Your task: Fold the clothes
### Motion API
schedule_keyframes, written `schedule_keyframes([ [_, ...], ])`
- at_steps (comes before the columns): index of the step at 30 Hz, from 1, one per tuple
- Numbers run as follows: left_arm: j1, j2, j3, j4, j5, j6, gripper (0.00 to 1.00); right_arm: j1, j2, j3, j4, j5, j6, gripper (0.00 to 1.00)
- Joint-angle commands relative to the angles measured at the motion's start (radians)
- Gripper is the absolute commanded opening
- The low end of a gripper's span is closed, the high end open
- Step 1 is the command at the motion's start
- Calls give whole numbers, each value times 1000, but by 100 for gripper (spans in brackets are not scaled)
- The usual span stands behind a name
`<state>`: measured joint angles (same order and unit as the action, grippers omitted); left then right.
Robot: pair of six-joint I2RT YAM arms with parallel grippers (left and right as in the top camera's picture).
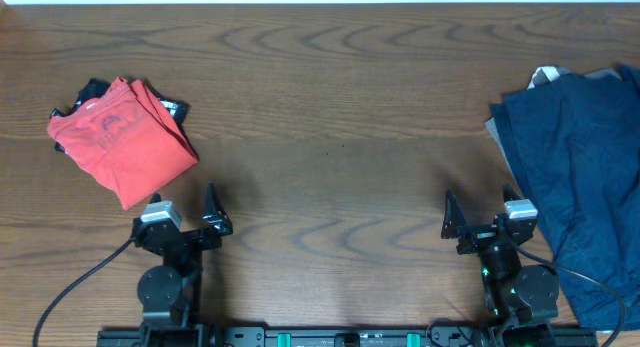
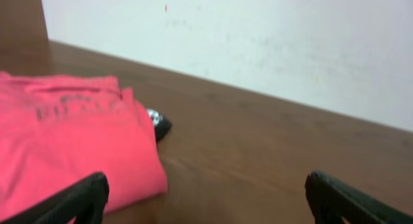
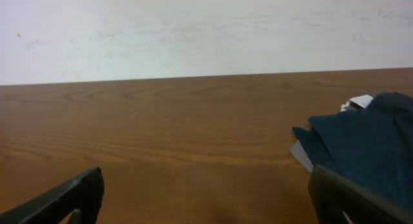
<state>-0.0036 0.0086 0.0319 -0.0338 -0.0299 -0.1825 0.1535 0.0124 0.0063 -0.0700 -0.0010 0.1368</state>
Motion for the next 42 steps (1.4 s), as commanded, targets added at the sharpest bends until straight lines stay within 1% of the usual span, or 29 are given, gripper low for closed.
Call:
schedule_keyframes([
  [1, 4, -7, -28, -13, -8, 10, 98, -6, -7, -1, -4, -3, -15, 99],
  [3, 4, -7, -27, -37, -8, 10, 98, -6, -7, -1, -4, -3, -15, 99],
  [42, 4, -5, -27, -36, -8, 10, 98, -6, -7, -1, -4, -3, -15, 99],
])
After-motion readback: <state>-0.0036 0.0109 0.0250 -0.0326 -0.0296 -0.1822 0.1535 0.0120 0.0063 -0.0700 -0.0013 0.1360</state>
